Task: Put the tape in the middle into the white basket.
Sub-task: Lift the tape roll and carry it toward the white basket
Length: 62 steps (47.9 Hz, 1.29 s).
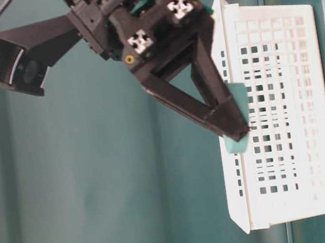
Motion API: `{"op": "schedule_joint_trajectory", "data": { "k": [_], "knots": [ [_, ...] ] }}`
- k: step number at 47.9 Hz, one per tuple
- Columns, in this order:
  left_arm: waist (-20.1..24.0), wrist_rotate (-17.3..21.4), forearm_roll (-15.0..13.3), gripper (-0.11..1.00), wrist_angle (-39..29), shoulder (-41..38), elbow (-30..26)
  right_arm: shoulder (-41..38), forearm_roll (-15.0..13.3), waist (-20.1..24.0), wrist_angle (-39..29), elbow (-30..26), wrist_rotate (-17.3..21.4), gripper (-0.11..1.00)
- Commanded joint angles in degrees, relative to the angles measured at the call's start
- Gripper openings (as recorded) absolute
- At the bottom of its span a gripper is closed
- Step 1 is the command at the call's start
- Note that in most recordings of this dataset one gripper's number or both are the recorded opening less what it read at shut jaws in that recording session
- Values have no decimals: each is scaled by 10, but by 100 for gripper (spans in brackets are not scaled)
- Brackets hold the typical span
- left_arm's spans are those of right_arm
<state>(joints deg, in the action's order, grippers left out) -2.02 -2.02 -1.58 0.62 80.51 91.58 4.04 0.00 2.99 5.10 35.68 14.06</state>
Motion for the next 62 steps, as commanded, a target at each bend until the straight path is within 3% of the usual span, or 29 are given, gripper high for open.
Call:
{"op": "schedule_joint_trajectory", "data": {
  "k": [1,25,62],
  "knots": [
    [-2,-1,-1,-11,5,-5,-7,15,-1,-3,1,-14,-1,66],
    [-2,-1,-1,-11,5,-4,-8,15,-3,-22,1,-14,-3,66],
    [-2,-1,-1,-11,5,-4,-7,15,-25,-146,2,-16,-4,66]
  ]
}}
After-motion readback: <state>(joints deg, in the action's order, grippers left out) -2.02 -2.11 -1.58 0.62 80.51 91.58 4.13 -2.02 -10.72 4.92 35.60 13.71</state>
